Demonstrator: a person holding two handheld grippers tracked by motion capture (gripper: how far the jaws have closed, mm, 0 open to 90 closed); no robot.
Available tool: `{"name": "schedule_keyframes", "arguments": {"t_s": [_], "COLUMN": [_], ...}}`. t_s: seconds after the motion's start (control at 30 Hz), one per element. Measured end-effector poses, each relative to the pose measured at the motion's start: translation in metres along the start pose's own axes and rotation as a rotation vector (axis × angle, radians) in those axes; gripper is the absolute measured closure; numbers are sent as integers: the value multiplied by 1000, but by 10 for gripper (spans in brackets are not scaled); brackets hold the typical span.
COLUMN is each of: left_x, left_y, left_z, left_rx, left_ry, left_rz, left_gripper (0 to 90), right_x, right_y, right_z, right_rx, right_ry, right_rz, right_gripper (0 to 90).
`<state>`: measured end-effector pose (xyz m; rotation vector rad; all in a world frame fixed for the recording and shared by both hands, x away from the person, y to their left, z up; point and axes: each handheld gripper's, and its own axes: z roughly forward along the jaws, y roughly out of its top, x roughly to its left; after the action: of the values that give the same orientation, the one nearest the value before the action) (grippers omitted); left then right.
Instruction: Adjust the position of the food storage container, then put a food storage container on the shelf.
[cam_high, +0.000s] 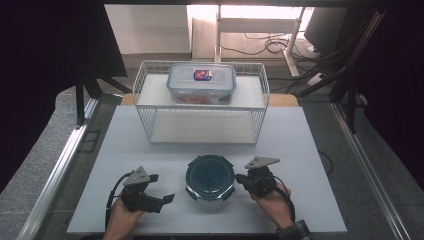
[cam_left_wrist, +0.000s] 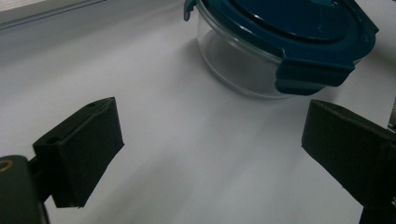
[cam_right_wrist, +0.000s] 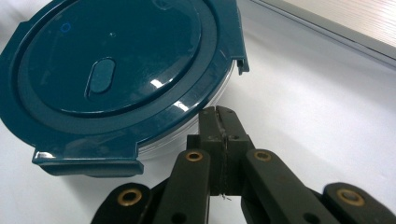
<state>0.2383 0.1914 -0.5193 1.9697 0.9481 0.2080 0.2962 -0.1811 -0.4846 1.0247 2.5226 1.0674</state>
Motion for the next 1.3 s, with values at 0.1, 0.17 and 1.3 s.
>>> {"name": "schedule_keyframes", "arguments": {"t_s": [0.1,0.17,1.3], "left_x": [-1,-3,-12], "left_y": [-1,-1,-16], "left_z": [-1,-1,-12], "left_rx": [4,8,58], "left_ry": [6,9,84], "left_rz": [5,12,66], "left_gripper": [48,48,36], "right_x": [4,7,7], "right_y": [2,3,-30], "right_z": [4,6,-21], "right_rx": [-6,-11,-89], "right_ry": [10,12,40], "right_rz": [-8,-15,-118], "right_gripper": [894,894,26]}}
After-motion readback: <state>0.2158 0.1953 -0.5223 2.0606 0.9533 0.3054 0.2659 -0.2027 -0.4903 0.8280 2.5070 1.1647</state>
